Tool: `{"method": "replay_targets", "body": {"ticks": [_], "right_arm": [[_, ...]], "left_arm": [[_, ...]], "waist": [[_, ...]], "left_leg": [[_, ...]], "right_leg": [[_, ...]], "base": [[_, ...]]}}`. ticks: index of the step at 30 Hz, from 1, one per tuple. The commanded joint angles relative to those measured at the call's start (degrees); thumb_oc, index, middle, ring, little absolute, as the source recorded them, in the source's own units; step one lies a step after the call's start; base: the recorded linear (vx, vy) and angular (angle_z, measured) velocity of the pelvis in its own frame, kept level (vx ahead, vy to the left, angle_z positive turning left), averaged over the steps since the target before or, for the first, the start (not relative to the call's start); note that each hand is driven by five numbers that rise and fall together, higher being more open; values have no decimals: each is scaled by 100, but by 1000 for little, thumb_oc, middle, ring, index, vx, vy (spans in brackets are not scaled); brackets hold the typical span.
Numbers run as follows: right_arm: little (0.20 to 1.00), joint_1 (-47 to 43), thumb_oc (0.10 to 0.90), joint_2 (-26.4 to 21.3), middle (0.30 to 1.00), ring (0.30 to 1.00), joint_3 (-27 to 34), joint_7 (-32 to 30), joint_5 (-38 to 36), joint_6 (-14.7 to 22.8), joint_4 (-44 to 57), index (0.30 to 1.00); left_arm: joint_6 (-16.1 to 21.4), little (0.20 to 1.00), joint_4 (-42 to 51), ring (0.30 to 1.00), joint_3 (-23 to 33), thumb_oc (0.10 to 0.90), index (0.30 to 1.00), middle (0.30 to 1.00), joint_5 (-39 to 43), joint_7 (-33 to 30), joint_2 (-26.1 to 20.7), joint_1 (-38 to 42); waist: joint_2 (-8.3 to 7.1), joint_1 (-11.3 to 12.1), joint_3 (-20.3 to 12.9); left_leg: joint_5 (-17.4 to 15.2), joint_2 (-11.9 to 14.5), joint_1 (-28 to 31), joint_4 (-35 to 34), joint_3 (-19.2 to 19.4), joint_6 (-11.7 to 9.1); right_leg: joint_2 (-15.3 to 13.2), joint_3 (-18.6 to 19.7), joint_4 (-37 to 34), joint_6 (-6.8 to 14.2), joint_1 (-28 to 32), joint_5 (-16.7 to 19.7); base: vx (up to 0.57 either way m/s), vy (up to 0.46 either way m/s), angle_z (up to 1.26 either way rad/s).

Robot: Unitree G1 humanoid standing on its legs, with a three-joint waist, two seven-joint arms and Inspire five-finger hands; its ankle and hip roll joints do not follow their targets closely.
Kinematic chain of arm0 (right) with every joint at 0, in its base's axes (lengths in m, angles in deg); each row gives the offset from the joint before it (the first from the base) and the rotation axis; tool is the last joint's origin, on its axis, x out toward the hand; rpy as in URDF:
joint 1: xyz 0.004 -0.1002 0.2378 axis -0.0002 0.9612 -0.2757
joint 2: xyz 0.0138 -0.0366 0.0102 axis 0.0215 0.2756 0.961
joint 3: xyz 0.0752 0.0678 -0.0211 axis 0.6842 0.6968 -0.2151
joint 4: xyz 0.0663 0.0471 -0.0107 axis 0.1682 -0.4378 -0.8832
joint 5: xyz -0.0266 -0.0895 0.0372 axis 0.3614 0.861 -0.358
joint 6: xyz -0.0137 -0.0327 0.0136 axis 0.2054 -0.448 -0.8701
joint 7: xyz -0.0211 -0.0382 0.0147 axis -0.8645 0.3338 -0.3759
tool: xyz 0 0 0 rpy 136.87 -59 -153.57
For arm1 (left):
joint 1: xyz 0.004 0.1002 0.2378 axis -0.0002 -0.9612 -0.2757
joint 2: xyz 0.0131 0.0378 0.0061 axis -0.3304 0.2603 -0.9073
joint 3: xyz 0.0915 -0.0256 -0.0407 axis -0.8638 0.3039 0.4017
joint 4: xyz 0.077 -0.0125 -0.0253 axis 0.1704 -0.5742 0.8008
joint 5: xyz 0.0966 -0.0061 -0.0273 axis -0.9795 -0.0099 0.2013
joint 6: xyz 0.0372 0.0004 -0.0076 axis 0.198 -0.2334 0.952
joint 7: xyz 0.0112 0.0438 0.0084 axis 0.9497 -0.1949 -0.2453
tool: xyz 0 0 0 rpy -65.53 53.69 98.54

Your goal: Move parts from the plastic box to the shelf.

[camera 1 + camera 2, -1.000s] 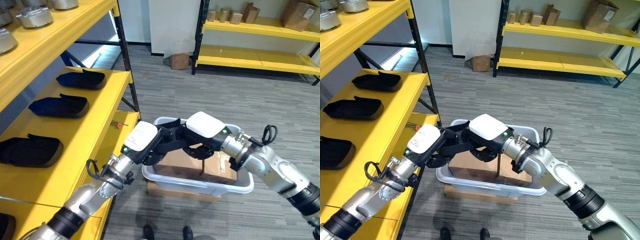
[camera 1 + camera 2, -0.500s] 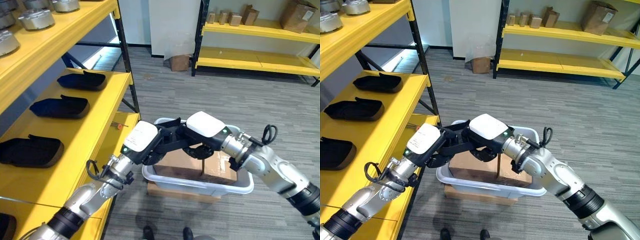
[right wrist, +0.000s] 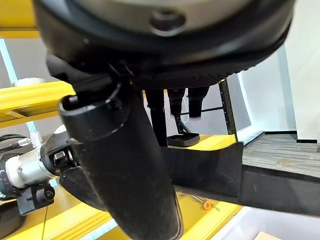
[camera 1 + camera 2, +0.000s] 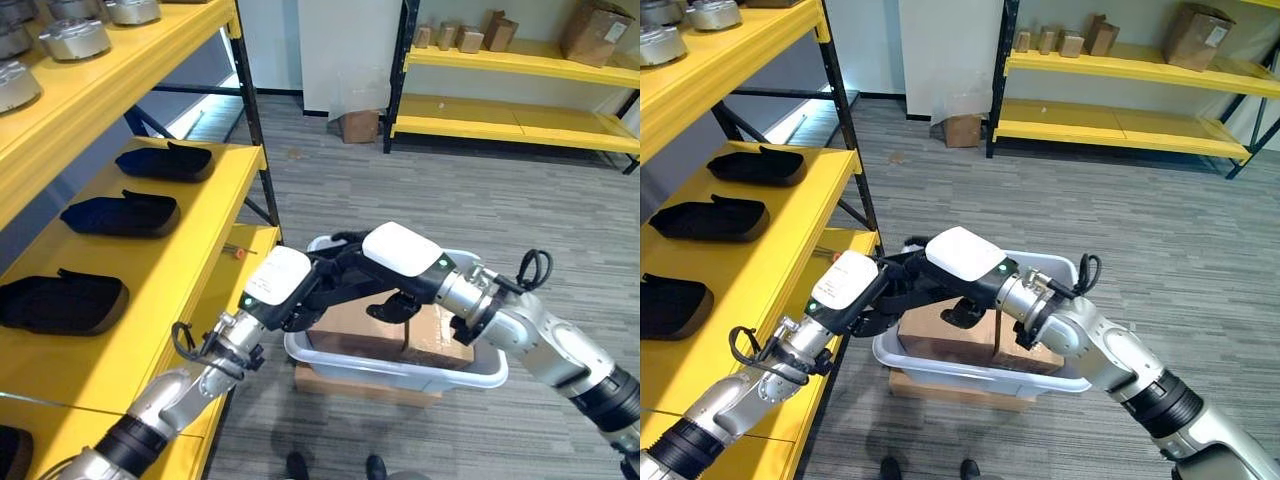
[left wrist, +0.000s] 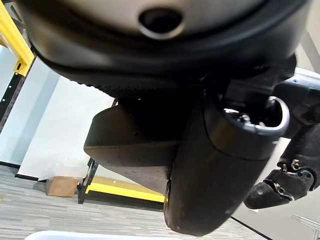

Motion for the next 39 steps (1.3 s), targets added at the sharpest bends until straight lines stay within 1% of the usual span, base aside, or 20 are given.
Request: {"method": "replay_targets", "body": {"ticks": [1,3,4,6,8,12,16,18,20,21,22,23,25,26,28,30,31,34,37,39], "right_arm": [[1000,-598,900,309,1000,1000,628,-405,-843,-21,925,1000],[1000,-583,900,333,1000,1000,754,-130,-1150,-335,1096,1000],[1000,-519,900,301,1000,1000,916,132,-1489,-644,1279,1000],[1000,-476,900,287,1000,1000,996,243,-1570,-814,1376,1000],[1000,-438,900,219,1000,1000,1120,219,-1895,-1170,1433,1000],[1000,-370,900,162,1000,1000,1374,36,-2279,-1305,1398,1000],[1000,-6,900,146,1000,1000,2023,-139,-2711,-1326,1452,1000],[1000,36,900,146,1000,1000,2073,-140,-2758,-1329,1468,1000],[1000,377,900,177,1000,1000,2456,-300,-3123,-1164,1519,1000],[1000,419,900,184,1000,1000,2495,-356,-3165,-1155,1534,1000],[1000,629,900,282,1000,1000,2694,-527,-3352,-916,1503,1000],[1000,776,900,367,1000,1000,2814,-563,-3467,-795,1482,1000],[1000,963,900,508,1000,1000,2953,-661,-3613,-581,1450,1000],[1000,976,900,509,1000,1000,2958,-659,-3614,-578,1451,1000],[1000,1403,900,864,1000,1000,3145,-1033,-3587,-380,1349,1000],[1000,1560,900,1006,1000,1000,3148,-1131,-3597,-266,1243,1000],[1000,1817,900,1249,1000,1000,3097,-1353,-3476,-114,923,1000],[1000,1962,900,1369,1000,1000,3020,-1455,-3696,-46,583,1000],[1000,1950,900,1470,1000,1000,2833,-1497,-3667,30,313,1000],[1000,1921,900,1573,1000,1000,2639,-1472,-3725,100,59,1000]], "left_arm": [[264,300,-161,300,-58,400,300,300,8,-469,417,736],[239,300,-191,300,8,400,300,300,-34,-505,451,666],[260,300,-241,300,89,400,300,300,-93,-547,449,574],[278,300,-267,300,128,400,300,300,-123,-558,448,539],[276,300,-320,300,181,400,300,300,-172,-601,440,445],[294,300,-449,300,190,400,300,300,-178,-711,432,394],[226,300,-496,300,338,400,300,300,-205,-790,446,283],[218,300,-490,300,342,400,300,300,-203,-784,442,275],[201,300,-430,300,478,400,300,300,-271,-794,431,150],[194,300,-418,300,486,400,300,300,-276,-795,426,137],[155,300,-358,300,554,400,300,300,-298,-820,410,60],[141,300,-347,300,573,400,300,300,-297,-847,400,27],[86,300,-312,300,614,400,300,300,-324,-884,414,-9],[85,300,-309,300,607,400,300,300,-323,-882,412,-13],[1,300,-152,300,779,400,300,300,-318,-928,417,-118],[-80,300,-47,300,838,400,300,300,-325,-923,392,-194],[-167,300,134,300,938,400,300,300,-371,-1016,364,-302],[-228,300,475,300,1161,400,300,300,-316,-1039,308,-492],[-207,300,710,300,1327,400,300,300,-313,-1113,272,-661],[-169,300,876,300,1465,400,300,300,-299,-1225,281,-849]], "waist": [[-26,67,-567],[-25,56,-563],[-36,34,-562],[-44,27,-557],[-58,3,-568],[-66,-29,-564],[-51,-92,-560],[-52,-88,-564],[-31,-124,-551],[-30,-124,-549],[-7,-141,-535],[8,-143,-539],[28,-136,-509],[29,-136,-520],[99,-102,-462],[122,-84,-446],[198,7,-350],[257,141,-266],[295,248,-202],[343,393,-110]], "left_leg": [[-828,302,323,-40,-247,-216],[-835,296,327,-40,-226,-219],[-831,300,325,-40,-203,-231],[-830,299,324,-40,-193,-233],[-872,298,349,-40,-167,-237],[-822,292,327,-40,-141,-229],[-816,299,320,-40,-120,-233],[-815,299,318,-40,-120,-233],[-808,303,296,-40,-113,-231],[-810,303,299,-40,-112,-231],[-799,309,283,-40,-116,-234],[-844,308,293,-40,-133,-240],[-784,310,256,-40,-147,-238],[-834,308,278,-40,-159,-240],[-749,318,202,-40,-217,-237],[-719,325,161,-40,-269,-244],[-629,350,60,-40,-384,-273],[-515,373,-80,-40,-529,-329],[-442,384,-208,-40,-656,-401],[-300,407,-358,-40,-726,-465]], "right_leg": [[-24,-350,219,202,-180,-331],[-25,-356,194,196,-170,-321],[-23,-366,183,193,-171,-313],[-20,-362,182,190,-173,-310],[-16,-363,164,194,-143,-335],[-9,-356,186,178,-182,-297],[-2,-349,214,175,-197,-303],[-1,-348,215,174,-199,-303],[16,-329,227,160,-217,-314],[17,-329,229,160,-214,-318],[32,-322,246,153,-230,-326],[41,-329,253,157,-209,-377],[56,-338,285,134,-233,-371],[54,-340,277,143,-205,-409],[98,-348,336,85,-242,-438],[118,-369,372,63,-260,-474],[158,-437,415,-12,-279,-530],[183,-597,397,-72,-257,-576],[207,-734,396,-119,-232,-646],[236,-855,426,-178,-212,-691]], "base": [[-31,10,-1],[0,0,0],[0,0,0],[0,0,0],[0,0,0],[-19,0,0],[0,0,0],[0,0,0],[-43,-21,-2],[-37,-25,-2],[0,0,0],[-21,-37,0],[-18,-19,0],[-71,-55,0],[-70,-72,1],[-78,-95,5],[-132,-147,8],[-97,-117,22],[-40,-79,28],[-62,-52,23]]}}
